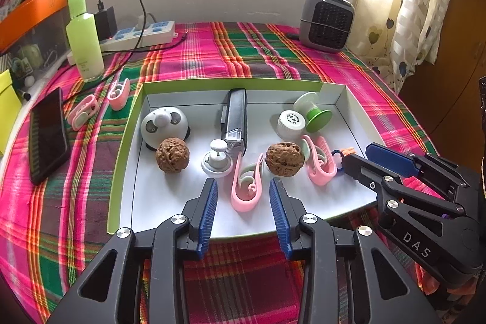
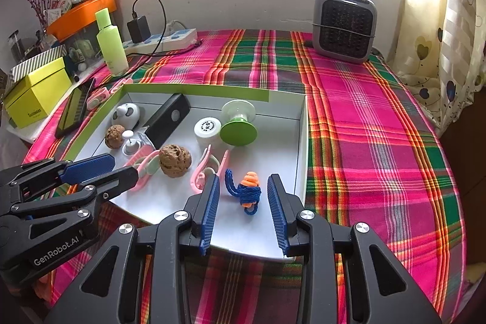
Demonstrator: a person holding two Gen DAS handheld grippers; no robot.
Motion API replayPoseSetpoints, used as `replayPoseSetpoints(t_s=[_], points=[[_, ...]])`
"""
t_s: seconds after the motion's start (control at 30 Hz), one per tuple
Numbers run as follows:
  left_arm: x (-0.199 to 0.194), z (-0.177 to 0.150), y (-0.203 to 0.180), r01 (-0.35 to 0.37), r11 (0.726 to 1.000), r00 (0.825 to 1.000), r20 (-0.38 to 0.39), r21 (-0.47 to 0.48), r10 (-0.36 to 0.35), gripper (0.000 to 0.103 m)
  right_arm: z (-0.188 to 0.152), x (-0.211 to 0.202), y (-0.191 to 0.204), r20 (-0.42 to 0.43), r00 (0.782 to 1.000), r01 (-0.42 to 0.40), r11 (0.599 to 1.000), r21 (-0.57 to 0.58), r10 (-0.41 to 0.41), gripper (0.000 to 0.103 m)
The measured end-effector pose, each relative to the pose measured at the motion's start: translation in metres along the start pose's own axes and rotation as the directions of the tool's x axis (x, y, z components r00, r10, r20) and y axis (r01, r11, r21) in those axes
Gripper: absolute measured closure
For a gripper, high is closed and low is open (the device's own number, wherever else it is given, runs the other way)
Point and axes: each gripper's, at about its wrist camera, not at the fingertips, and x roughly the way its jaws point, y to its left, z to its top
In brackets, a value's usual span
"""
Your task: Organize objects
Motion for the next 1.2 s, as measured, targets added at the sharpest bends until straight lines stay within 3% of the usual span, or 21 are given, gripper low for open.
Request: replayPoseSetpoints(t_s=[0.73,1.2], points=[[-0.042,-0.026,-0.003,-0.007,1.000,0.997,0.080,-0.015,0.008,0.068,-0.031,-0.050,0.012,0.087,0.996,-0.011,1.000,0.021,0.009,0.069],[-0.066,-0.057,-0.009,-0.003,1.000,0.997,0.079,-0.012,0.004,0.068,-0.060,-0.073,0.020,0.100,0.995,-0.019,1.000,0.020,0.017,0.069]])
